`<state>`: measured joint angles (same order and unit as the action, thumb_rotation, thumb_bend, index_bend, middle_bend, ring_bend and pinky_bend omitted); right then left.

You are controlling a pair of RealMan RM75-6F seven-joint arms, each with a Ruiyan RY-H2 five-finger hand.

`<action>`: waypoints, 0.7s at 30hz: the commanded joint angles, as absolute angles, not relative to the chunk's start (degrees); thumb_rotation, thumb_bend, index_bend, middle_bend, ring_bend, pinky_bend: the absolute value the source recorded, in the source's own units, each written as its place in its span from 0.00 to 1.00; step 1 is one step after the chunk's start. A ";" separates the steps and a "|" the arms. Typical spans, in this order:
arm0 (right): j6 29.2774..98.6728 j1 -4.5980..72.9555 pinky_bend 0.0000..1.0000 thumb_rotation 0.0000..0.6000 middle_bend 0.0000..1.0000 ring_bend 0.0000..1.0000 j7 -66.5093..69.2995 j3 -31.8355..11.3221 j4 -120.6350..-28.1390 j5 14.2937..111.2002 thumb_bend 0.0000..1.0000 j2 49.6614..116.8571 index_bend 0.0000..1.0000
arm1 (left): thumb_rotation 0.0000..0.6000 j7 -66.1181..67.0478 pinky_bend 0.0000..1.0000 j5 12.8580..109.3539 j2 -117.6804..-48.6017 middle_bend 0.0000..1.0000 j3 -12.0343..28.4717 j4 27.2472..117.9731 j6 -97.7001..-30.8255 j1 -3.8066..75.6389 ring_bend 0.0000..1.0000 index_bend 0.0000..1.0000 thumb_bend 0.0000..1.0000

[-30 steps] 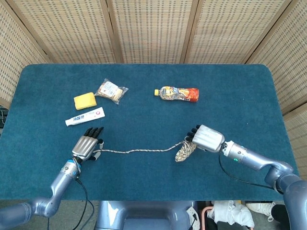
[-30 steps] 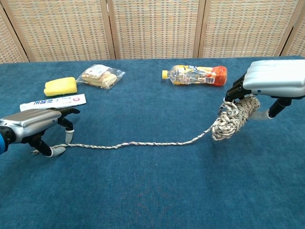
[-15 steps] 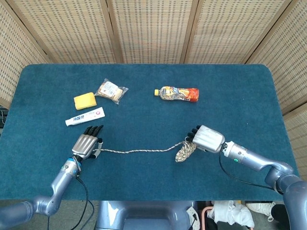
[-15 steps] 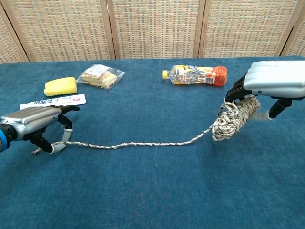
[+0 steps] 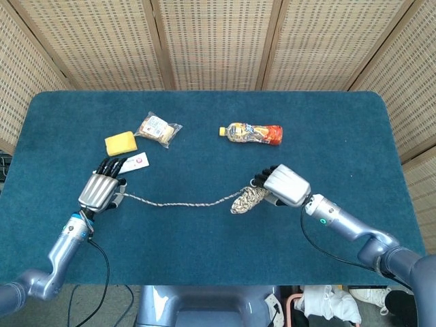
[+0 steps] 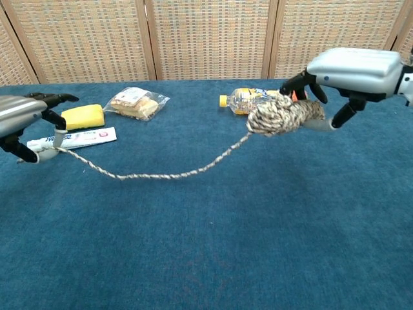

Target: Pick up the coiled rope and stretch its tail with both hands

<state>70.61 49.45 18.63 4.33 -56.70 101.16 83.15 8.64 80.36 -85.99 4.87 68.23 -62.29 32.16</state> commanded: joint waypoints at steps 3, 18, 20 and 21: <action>59.30 53.64 0.60 1.00 0.72 0.55 13.00 -3.98 -71.04 90.33 0.82 78.95 0.63 | 1.00 3.30 0.00 86.99 -82.34 0.00 2.83 63.65 -66.81 31.94 0.00 0.82 0.72; 47.86 61.48 0.75 1.00 0.85 0.64 -16.80 -15.08 -84.63 46.32 0.99 77.53 0.71 | 1.00 0.44 0.00 100.73 -77.22 0.00 -2.31 63.70 -77.26 32.91 0.00 0.84 0.74; 50.28 63.25 0.77 1.00 0.85 0.65 -23.26 -14.91 -85.08 39.80 1.00 79.10 0.71 | 1.00 0.66 0.00 102.45 -75.04 0.00 -1.86 67.55 -78.75 33.94 0.00 0.84 0.75; 51.19 63.95 0.78 1.00 0.85 0.65 -25.44 -14.92 -85.29 37.40 1.00 79.75 0.71 | 1.00 0.73 0.00 102.70 -74.19 0.00 -1.57 69.30 -78.90 34.32 0.00 0.84 0.75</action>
